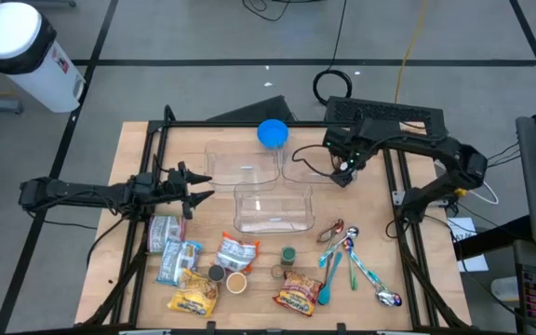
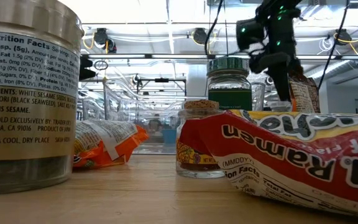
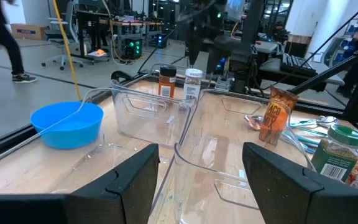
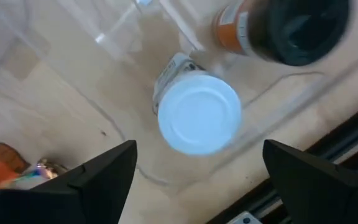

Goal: Pick & Place Food Item
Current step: Put the orange seasoning bag into the top right transparent bin

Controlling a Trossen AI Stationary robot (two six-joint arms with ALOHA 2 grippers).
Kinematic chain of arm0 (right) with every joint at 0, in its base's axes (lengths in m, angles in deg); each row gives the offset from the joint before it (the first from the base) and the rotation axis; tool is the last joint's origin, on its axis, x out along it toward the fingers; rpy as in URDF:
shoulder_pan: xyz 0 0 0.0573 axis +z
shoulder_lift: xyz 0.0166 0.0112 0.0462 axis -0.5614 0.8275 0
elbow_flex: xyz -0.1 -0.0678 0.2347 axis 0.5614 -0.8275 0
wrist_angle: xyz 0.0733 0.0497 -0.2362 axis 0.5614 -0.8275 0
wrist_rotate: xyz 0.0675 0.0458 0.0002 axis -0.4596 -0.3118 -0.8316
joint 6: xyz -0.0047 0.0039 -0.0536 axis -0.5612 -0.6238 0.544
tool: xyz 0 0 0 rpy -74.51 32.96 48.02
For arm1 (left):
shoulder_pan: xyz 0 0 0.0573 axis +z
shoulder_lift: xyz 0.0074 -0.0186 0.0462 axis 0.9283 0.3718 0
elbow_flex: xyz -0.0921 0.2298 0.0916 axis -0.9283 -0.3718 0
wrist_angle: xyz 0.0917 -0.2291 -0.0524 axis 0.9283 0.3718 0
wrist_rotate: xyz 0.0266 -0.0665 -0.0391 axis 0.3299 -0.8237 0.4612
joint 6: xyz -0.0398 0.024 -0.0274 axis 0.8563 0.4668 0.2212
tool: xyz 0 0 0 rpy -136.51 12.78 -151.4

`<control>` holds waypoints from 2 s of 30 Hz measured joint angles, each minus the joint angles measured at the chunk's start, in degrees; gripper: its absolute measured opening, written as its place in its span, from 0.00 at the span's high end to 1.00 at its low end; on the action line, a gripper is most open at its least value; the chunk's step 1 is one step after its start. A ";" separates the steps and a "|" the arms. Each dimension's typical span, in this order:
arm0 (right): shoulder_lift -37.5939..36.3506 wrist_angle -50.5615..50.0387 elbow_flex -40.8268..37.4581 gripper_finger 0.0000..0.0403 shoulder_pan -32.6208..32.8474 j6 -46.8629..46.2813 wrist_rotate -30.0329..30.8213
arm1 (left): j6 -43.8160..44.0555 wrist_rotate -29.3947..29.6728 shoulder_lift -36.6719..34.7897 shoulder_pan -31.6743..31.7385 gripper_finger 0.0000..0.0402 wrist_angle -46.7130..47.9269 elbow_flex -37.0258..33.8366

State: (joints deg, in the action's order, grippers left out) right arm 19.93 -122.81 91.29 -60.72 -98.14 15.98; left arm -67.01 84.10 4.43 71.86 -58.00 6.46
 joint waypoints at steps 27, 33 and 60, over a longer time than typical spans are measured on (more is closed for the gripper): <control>-42.87 72.68 -35.85 0.17 40.42 0.86 0.13 | 0.00 0.02 0.02 0.00 0.40 0.00 0.00; -41.44 74.65 -41.91 0.17 49.63 6.18 4.48 | 0.00 0.02 0.00 0.00 0.40 0.00 0.00; -39.29 72.93 -51.41 0.40 50.18 5.73 11.89 | 0.00 0.02 0.02 0.00 0.40 0.02 0.00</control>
State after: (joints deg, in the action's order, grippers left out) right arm -19.37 -49.88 39.88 -10.54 -92.41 27.87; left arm -67.01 84.12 4.45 71.85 -57.98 6.46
